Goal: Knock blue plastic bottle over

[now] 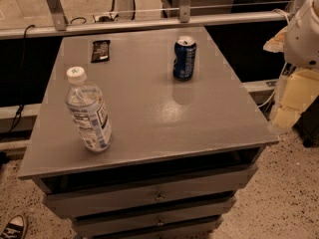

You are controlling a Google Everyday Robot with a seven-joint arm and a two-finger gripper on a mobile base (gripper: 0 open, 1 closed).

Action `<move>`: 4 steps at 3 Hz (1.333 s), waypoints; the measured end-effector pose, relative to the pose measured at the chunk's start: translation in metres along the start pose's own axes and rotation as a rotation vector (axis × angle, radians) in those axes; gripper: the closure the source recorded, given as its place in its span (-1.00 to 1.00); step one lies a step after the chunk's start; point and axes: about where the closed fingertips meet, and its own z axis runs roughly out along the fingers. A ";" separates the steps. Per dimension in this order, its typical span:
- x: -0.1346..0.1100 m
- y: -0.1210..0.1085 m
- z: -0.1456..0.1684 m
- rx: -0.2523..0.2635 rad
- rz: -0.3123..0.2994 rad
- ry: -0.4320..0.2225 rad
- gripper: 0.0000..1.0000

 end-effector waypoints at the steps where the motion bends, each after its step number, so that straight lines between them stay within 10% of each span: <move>1: 0.000 0.000 0.000 0.000 0.000 0.000 -1.00; 2: -0.027 0.002 0.014 -0.023 -0.009 -0.088 -1.00; 4: -0.158 0.031 0.069 -0.109 -0.098 -0.446 -1.00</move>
Offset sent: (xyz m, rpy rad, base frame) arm 0.0228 0.0799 -0.0254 0.2465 0.0116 0.1020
